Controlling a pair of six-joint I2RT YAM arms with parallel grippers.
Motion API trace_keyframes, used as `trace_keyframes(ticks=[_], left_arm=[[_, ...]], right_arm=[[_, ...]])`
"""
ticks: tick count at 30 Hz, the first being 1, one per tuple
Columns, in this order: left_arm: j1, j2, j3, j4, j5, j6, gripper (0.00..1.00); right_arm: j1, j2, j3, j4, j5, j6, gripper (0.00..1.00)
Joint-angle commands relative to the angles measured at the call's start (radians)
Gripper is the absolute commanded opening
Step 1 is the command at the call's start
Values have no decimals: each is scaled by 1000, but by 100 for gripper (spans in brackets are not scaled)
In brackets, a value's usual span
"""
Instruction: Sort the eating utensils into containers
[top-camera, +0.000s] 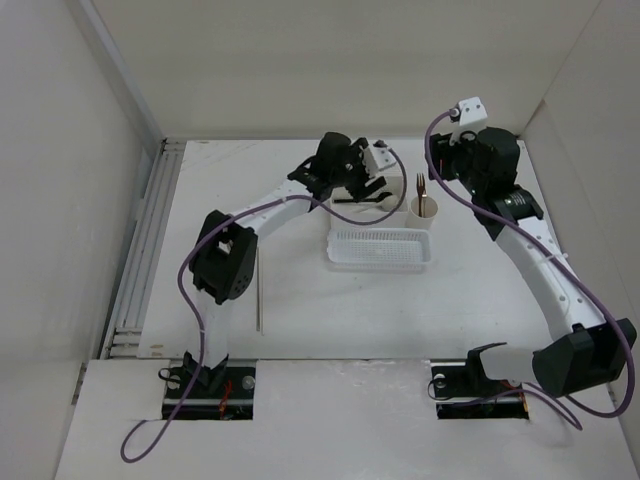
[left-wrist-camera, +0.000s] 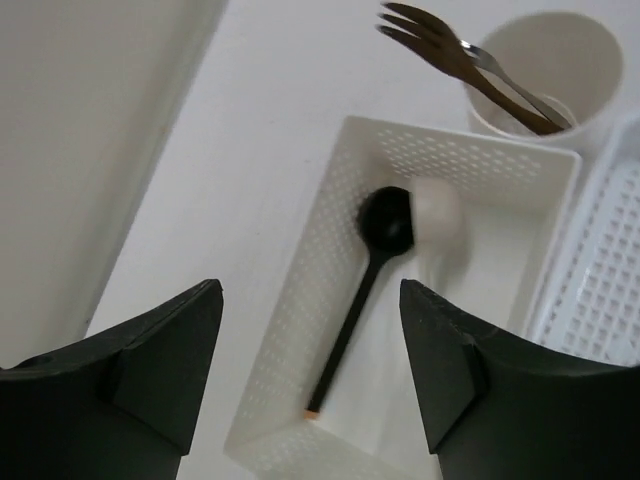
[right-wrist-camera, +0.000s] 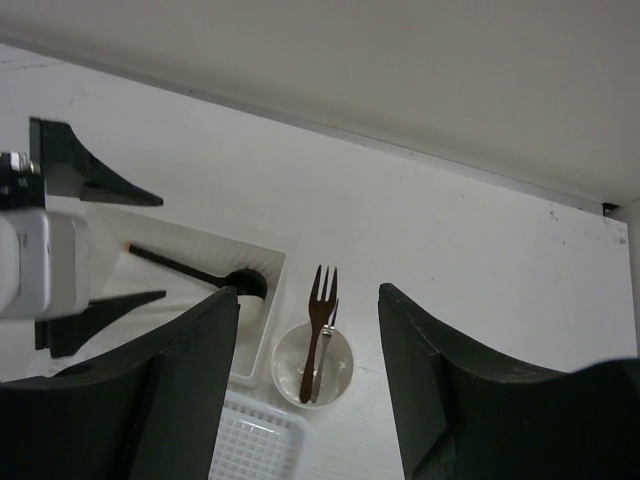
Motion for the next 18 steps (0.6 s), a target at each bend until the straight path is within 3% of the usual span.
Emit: trace_keyframes(ticks=[1, 3, 5, 6, 8, 10, 12, 13, 15, 18], left_arm=[[27, -177, 10, 207, -207, -235, 69], [50, -241, -45, 295, -455, -384, 65], [82, -331, -91, 287, -645, -447, 49], [97, -357, -128, 246, -757, -447, 47], [173, -421, -173, 127, -813, -486, 45], [252, -455, -249, -86, -885, -551, 37], [395, -503, -297, -268, -875, -683, 37], [445, -520, -328, -300, -776, -684, 37], [551, -584, -461, -317, -683, -658, 39], [611, -650, -662, -279, -550, -578, 39]], right_arm=[[-8, -48, 3, 57, -1, -12, 63], [-8, -48, 3, 48, -38, -12, 63], [-8, -48, 3, 48, -62, 1, 63], [-8, -48, 3, 48, -73, 16, 63], [15, -48, 3, 48, -73, 28, 63], [61, -48, 12, 48, -35, 28, 63], [98, -22, 12, 48, -12, 28, 63], [133, -22, 12, 48, 1, 28, 63], [167, 7, 21, 48, 11, 39, 63], [216, 21, 32, 48, 21, 59, 63]])
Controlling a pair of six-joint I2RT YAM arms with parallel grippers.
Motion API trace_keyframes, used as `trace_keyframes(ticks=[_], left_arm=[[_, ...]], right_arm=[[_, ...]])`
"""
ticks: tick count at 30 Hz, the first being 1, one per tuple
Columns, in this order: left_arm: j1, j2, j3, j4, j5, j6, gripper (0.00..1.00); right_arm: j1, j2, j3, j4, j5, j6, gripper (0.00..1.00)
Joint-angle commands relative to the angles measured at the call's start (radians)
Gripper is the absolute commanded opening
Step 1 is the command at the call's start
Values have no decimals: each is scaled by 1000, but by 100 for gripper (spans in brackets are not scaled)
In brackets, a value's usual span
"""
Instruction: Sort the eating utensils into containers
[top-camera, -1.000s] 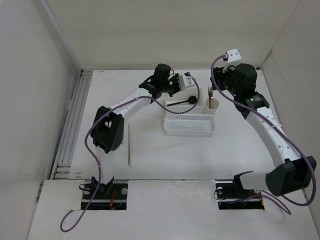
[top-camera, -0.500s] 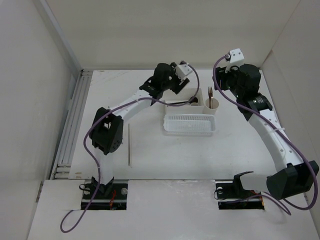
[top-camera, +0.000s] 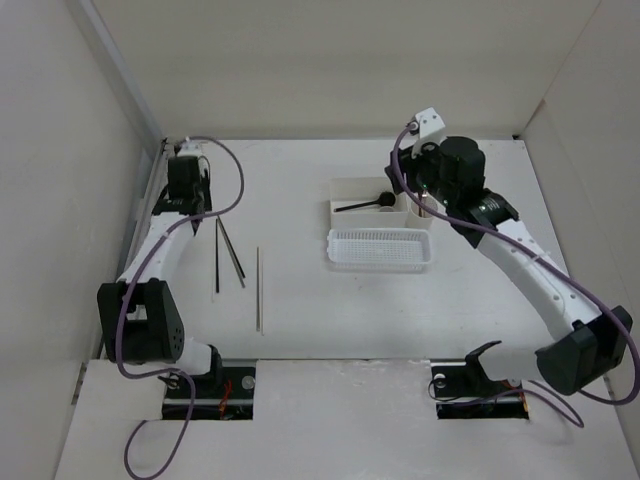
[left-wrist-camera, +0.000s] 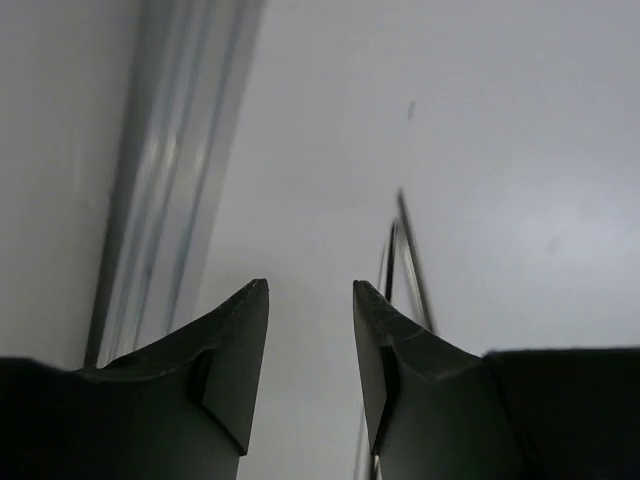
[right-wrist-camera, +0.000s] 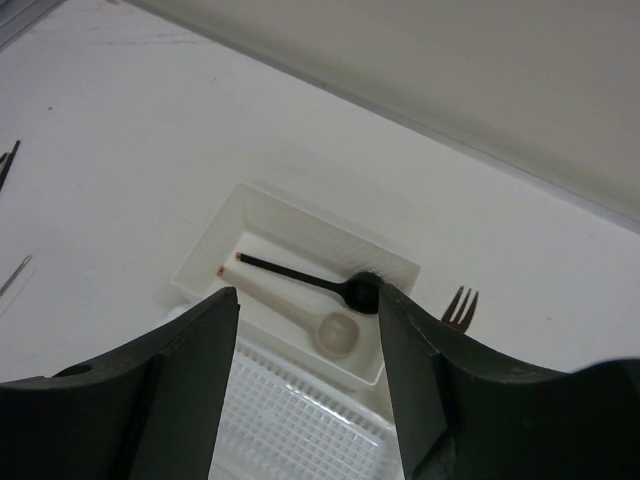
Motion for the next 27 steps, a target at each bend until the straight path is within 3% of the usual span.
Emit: trace_keyframes(ticks=[1, 4, 7, 11, 15, 17, 21, 27], left_arm=[[28, -76, -185, -106, 159, 72, 36], [60, -107, -296, -106, 228, 137, 24], [85, -107, -355, -106, 357, 285, 23], [111, -116, -426, -62, 325, 355, 23], [122, -81, -426, -61, 377, 364, 23], [122, -59, -426, -61, 418, 364, 30], [122, -27, -415, -71, 447, 355, 33], [122, 2, -426, -71, 418, 364, 32]], right_arm=[[33, 28, 35, 54, 27, 42, 63], [79, 48, 47, 54, 42, 42, 63], [104, 48, 47, 54, 68, 51, 63], [137, 48, 47, 54, 121, 62, 63], [147, 39, 47, 54, 142, 62, 63], [147, 39, 47, 45, 151, 62, 63], [147, 30, 47, 34, 173, 62, 63], [147, 30, 47, 25, 191, 62, 63]])
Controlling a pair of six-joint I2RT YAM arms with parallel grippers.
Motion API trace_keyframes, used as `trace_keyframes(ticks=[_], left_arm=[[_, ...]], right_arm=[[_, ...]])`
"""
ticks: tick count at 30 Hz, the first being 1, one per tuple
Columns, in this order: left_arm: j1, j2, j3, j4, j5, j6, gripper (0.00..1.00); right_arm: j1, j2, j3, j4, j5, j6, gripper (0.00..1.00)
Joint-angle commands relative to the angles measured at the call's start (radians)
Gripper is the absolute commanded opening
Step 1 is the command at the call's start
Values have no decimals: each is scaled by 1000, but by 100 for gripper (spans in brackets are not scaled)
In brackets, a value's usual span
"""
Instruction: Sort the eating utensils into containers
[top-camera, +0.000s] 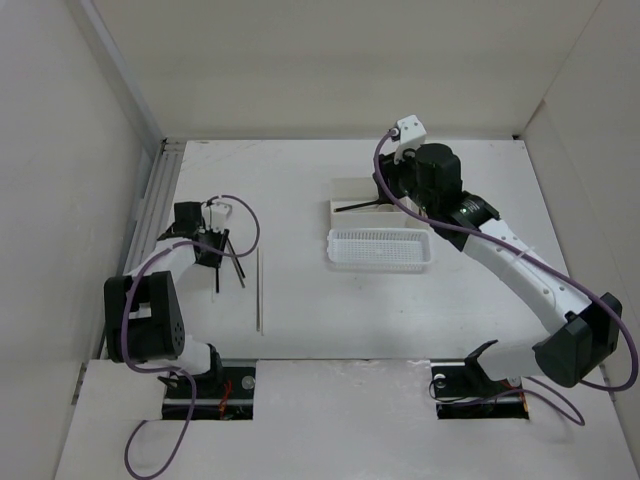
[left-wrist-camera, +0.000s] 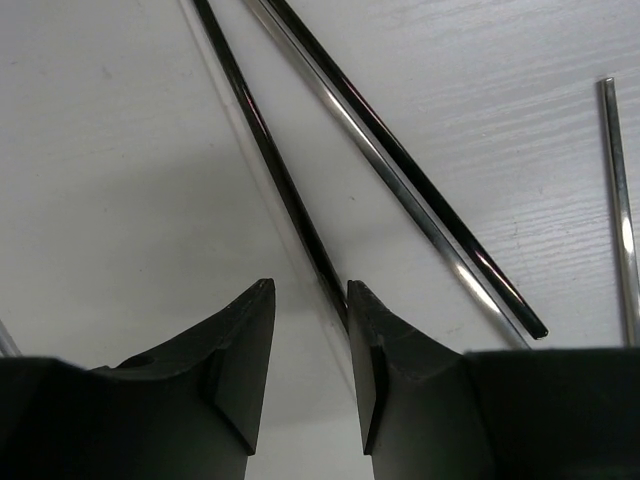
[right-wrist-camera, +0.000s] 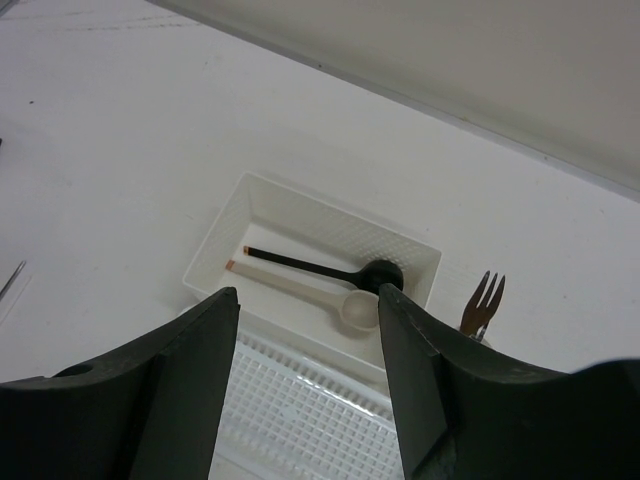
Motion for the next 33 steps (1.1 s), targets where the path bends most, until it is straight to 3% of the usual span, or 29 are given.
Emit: trace_keyframes(ticks=[1, 9, 33], left_arm=[[11, 6, -5, 8, 9, 14, 32], [94, 6, 15, 8, 57, 4, 29], [72, 15, -17, 35, 100, 50, 29]], right_arm=[[7, -29, 43, 23, 28, 9, 63], [7, -39, 34, 14, 28, 9, 63], [7, -57, 23, -6, 56, 9, 63]])
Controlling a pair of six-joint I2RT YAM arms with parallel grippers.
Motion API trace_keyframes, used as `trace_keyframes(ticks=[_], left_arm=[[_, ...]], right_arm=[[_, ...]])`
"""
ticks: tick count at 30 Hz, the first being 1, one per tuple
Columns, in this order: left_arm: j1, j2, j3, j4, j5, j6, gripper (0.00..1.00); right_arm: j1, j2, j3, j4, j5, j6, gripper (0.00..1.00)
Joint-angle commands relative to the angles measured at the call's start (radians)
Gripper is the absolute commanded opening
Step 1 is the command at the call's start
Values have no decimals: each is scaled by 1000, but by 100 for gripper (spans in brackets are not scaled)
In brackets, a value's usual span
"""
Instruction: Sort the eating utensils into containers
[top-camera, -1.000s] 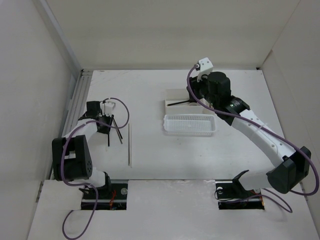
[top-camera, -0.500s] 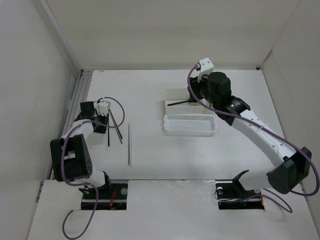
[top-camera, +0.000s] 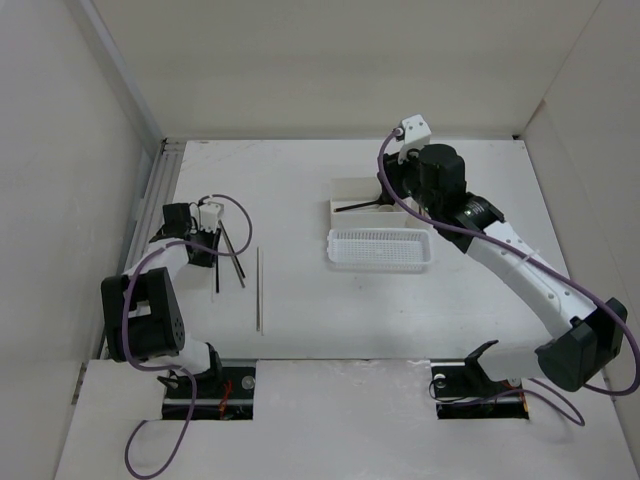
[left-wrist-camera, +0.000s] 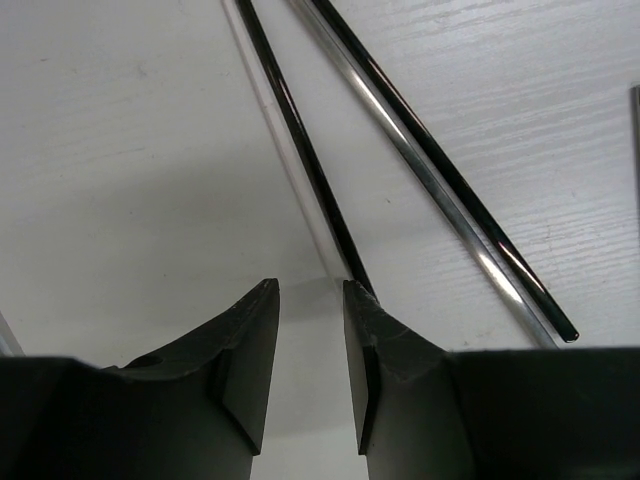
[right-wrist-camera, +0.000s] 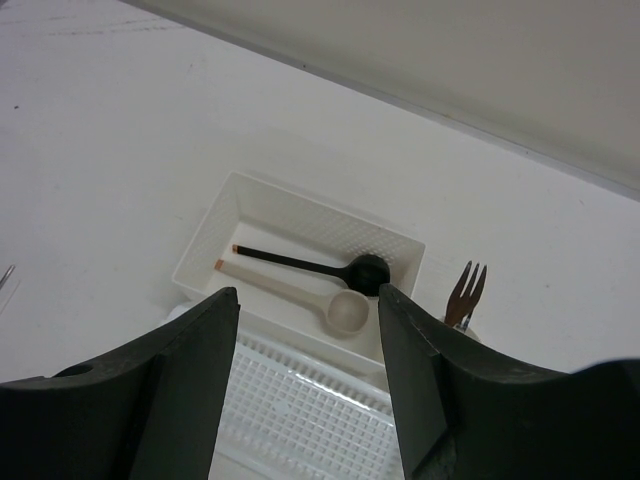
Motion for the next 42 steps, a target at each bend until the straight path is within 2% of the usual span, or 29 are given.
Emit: trace_keyframes(ticks=[1, 8, 13, 17, 18, 19, 25, 31, 34, 38, 42], left_arm=[[-8, 7, -14, 5, 23, 12, 29], [-18, 64, -14, 15, -81, -14, 28], [-18, 77, -14, 5, -90, -14, 24], [-18, 86, 7, -27, -69, -14, 13], [-18, 95, 19, -51, -69, -14, 3], [-18, 95, 20, -62, -69, -14, 0], [-18, 120, 72, -106, -89, -89, 0], [-18, 101, 272, -163, -70, -39, 0], [-54, 101, 401, -218, -32, 28, 0], [-170, 78, 538, -284, 25, 140, 0], [-412, 69, 648, -344, 87, 226, 0]], right_arm=[[7, -32, 23, 16, 18, 9, 63], [7, -42, 23, 7, 30, 9, 63], [7, -51, 14, 7, 40, 9, 63], [7, -60, 14, -2, 49, 9, 63], [7, -60, 14, -3, 49, 0, 63], [7, -60, 14, -3, 49, 0, 63], [7, -69, 14, -3, 67, 0, 63], [7, -69, 14, 8, 47, 0, 63], [-13, -69, 14, 17, 6, 0, 63], [-56, -69, 14, 46, -34, 0, 63], [-127, -100, 14, 66, -98, 20, 63]])
